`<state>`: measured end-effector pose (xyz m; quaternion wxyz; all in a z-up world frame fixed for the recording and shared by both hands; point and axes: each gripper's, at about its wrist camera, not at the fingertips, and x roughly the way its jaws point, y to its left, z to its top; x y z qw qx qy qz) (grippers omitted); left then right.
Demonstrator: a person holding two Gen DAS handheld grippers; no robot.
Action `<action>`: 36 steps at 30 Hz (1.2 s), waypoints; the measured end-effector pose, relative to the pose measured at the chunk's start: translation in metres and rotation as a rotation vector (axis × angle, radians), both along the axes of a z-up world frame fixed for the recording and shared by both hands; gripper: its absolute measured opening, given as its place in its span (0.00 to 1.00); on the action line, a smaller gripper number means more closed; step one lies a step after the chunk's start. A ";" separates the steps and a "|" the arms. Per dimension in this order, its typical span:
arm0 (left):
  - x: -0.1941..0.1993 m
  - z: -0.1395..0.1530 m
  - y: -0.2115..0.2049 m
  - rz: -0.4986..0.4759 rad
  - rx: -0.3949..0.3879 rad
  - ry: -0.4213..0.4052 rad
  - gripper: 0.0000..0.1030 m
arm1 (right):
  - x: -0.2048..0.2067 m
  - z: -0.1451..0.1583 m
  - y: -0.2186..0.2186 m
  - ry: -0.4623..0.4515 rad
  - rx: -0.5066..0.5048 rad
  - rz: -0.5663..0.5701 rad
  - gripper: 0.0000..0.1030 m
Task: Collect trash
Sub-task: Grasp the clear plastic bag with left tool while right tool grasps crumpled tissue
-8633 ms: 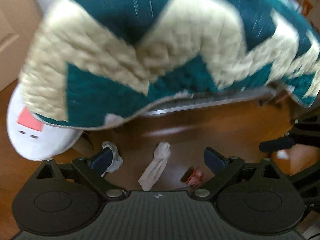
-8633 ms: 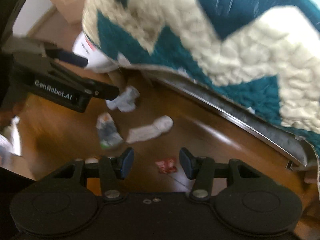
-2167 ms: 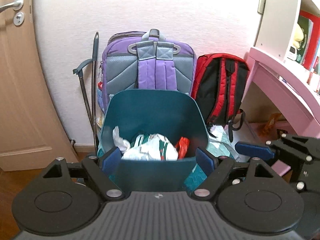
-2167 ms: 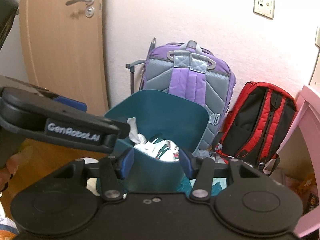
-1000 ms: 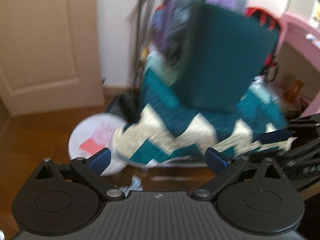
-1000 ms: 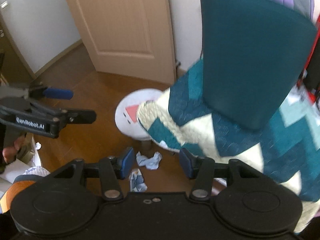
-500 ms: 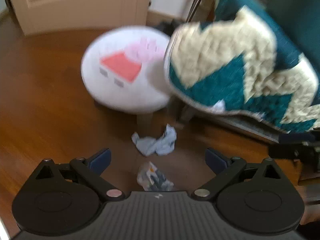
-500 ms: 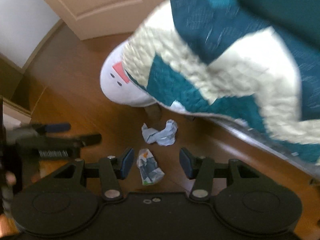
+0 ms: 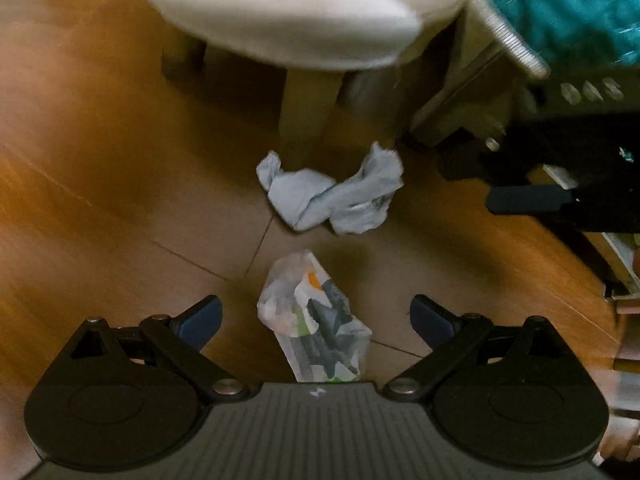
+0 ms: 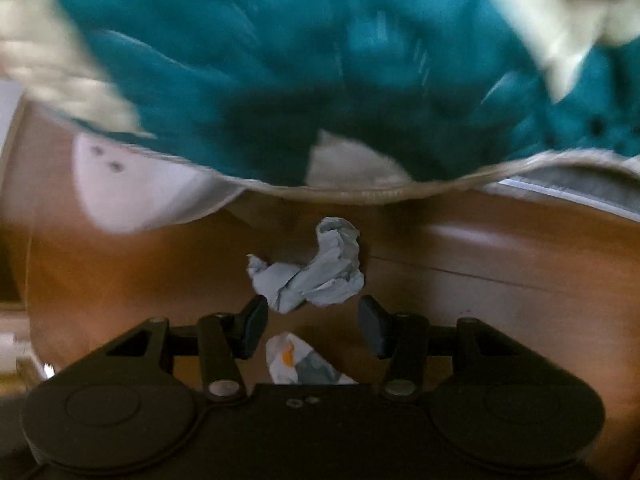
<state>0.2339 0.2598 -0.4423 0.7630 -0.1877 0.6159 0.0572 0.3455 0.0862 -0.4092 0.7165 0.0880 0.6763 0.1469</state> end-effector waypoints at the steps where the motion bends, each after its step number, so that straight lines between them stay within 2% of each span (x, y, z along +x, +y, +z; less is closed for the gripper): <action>1: -0.001 -0.007 0.000 0.005 0.000 0.005 0.98 | 0.002 -0.010 0.002 0.010 -0.004 -0.020 0.49; 7: -0.012 -0.042 -0.002 0.020 0.012 0.029 0.97 | 0.017 -0.059 0.014 0.047 -0.023 -0.098 0.49; 13: -0.013 -0.061 -0.011 -0.008 0.040 0.046 0.95 | 0.029 -0.088 0.027 0.075 -0.060 -0.095 0.49; 18: -0.008 -0.073 -0.016 -0.025 0.038 0.073 0.75 | 0.035 -0.106 0.032 0.107 -0.087 -0.081 0.49; 21: -0.006 -0.078 -0.016 -0.029 0.031 0.080 0.71 | 0.038 -0.112 0.035 0.119 -0.088 -0.064 0.48; 22: -0.006 -0.080 -0.014 -0.028 0.028 0.083 0.67 | 0.042 -0.116 0.039 0.124 -0.096 -0.055 0.47; 23: -0.005 -0.082 -0.014 -0.029 0.025 0.089 0.57 | 0.043 -0.118 0.041 0.125 -0.108 -0.043 0.46; 26: -0.004 -0.086 -0.013 -0.026 0.029 0.097 0.51 | 0.042 -0.117 0.042 0.104 -0.107 -0.020 0.45; 27: -0.004 -0.085 -0.014 -0.027 0.030 0.094 0.49 | 0.042 -0.117 0.043 0.100 -0.105 -0.014 0.43; 28: -0.004 -0.084 -0.014 -0.031 0.031 0.090 0.47 | 0.042 -0.117 0.043 0.101 -0.099 -0.007 0.33; 30: -0.005 -0.084 -0.013 -0.032 0.024 0.088 0.36 | 0.041 -0.116 0.045 0.117 -0.098 -0.002 0.23; 31: -0.005 -0.085 -0.011 -0.026 0.014 0.089 0.34 | 0.041 -0.114 0.044 0.126 -0.086 -0.014 0.14; 36: -0.007 -0.082 -0.008 -0.006 0.007 0.098 0.25 | 0.037 -0.098 0.027 0.110 -0.067 -0.073 0.12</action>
